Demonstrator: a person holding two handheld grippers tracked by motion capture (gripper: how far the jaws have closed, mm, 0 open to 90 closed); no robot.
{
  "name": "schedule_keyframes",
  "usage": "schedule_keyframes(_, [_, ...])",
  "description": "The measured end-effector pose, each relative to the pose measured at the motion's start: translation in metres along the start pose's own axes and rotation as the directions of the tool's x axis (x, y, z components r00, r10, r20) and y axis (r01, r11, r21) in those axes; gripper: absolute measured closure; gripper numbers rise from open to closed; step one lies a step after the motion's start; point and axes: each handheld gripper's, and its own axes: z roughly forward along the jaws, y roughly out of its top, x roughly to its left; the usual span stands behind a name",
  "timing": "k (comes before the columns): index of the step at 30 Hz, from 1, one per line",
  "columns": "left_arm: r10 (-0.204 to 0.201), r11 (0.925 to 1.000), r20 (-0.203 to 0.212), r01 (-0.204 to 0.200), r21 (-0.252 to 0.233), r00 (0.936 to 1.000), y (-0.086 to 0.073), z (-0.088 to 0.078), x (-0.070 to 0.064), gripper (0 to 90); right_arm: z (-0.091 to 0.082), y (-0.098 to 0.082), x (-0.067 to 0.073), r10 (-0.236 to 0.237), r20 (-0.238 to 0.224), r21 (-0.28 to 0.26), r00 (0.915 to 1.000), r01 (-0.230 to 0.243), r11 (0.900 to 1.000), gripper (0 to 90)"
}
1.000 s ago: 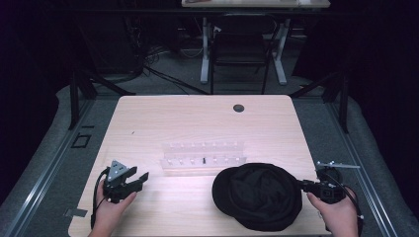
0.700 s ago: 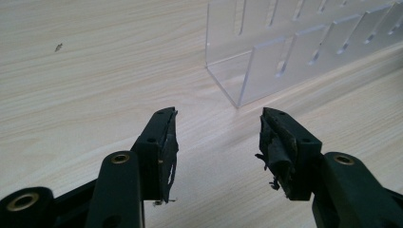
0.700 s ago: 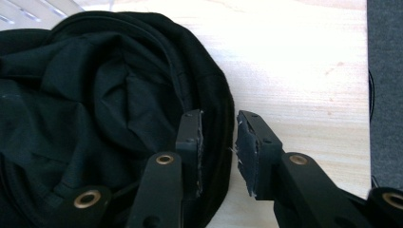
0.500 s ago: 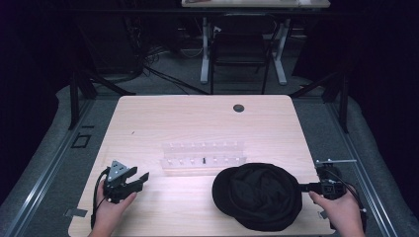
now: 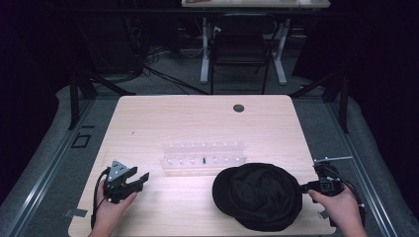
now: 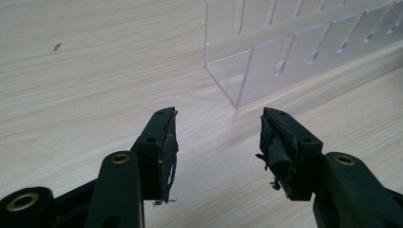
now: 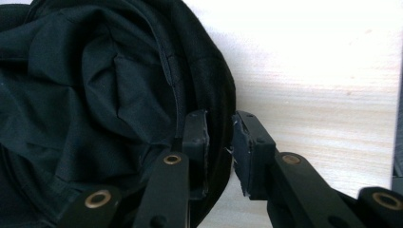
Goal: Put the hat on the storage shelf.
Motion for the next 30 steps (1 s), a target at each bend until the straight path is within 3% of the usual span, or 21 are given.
schedule_keyframes(6, [0.005, 1.0000, 0.000, -0.005, -0.001, 1.0000, 0.000, 0.001, -0.001, 47.1, 0.005, 0.003, -0.006, 0.025, -0.039, 0.027, 0.9989, -0.024, 0.999, 76.4])
schedule_keyframes(9, [0.005, 1.0000, 0.001, -0.005, -0.002, 1.0000, 0.000, 0.001, -0.001, 47.1, 0.007, 0.004, -0.009, 0.035, -0.040, 0.046, 0.9986, -0.033, 0.998, 76.4])
schedule_keyframes(10, [0.005, 1.0000, 0.001, -0.005, -0.002, 1.0000, 0.000, 0.001, -0.001, 47.1, 0.008, 0.004, -0.007, 0.057, -0.029, 0.035, 0.9980, -0.056, 0.998, 76.6])
schedule_keyframes(11, [0.005, 1.0000, 0.001, -0.005, -0.002, 1.0000, 0.000, 0.001, -0.001, 47.1, 0.008, 0.006, -0.010, 0.034, -0.048, 0.059, 0.9983, -0.031, 0.998, 76.7])
schedule_keyframes(14, [0.005, 1.0000, 0.000, -0.005, -0.002, 1.0000, 0.000, 0.001, -0.001, 47.1, 0.010, 0.007, -0.010, 0.033, -0.054, 0.072, 0.9980, -0.029, 0.997, 76.8])
schedule_keyframes(15, [0.005, 1.0000, 0.000, -0.005, -0.003, 1.0000, 0.000, 0.001, -0.001, 47.1, 0.009, 0.008, -0.009, 0.033, -0.030, 0.084, 0.9990, -0.030, 0.996, 76.8])
schedule_keyframes(16, [0.006, 1.0000, 0.000, -0.006, -0.002, 1.0000, 0.000, 0.001, -0.001, 47.1, 0.012, 0.008, -0.010, 0.040, -0.061, 0.080, 0.9974, -0.035, 0.996, 76.9])
schedule_keyframes(20, [0.007, 1.0000, 0.000, -0.007, -0.001, 1.0000, 0.000, 0.001, -0.001, 47.1, 0.017, 0.009, -0.011, 0.045, -0.075, 0.100, 0.9962, -0.038, 0.994, 77.2])
schedule_keyframes(21, [0.007, 1.0000, 0.000, -0.007, -0.001, 1.0000, 0.000, 0.001, -0.001, 47.1, 0.016, 0.010, -0.011, 0.032, -0.041, 0.117, 0.9986, -0.027, 0.993, 77.4])
schedule_keyframes(22, [0.006, 1.0000, 0.000, -0.006, -0.002, 1.0000, 0.000, 0.001, -0.001, 47.1, 0.019, 0.009, -0.012, 0.045, -0.081, 0.108, 0.9957, -0.036, 0.994, 77.6])
schedule_keyframes(27, [0.006, 1.0000, 0.000, -0.006, -0.002, 1.0000, 0.000, 0.001, -0.001, 47.1, 0.022, 0.010, -0.014, 0.051, -0.093, 0.121, 0.9944, -0.039, 0.992, 78.1])
schedule_keyframes(28, [0.005, 1.0000, 0.000, -0.005, -0.003, 1.0000, 0.000, 0.001, -0.001, 47.1, 0.023, 0.010, -0.012, 0.073, -0.078, 0.116, 0.9943, -0.063, 0.991, 78.0])
schedule_keyframes(30, [0.006, 1.0000, 0.000, -0.006, -0.003, 1.0000, 0.000, 0.001, -0.001, 47.1, 0.023, 0.012, -0.015, 0.052, -0.099, 0.151, 0.9937, -0.037, 0.988, 77.8])
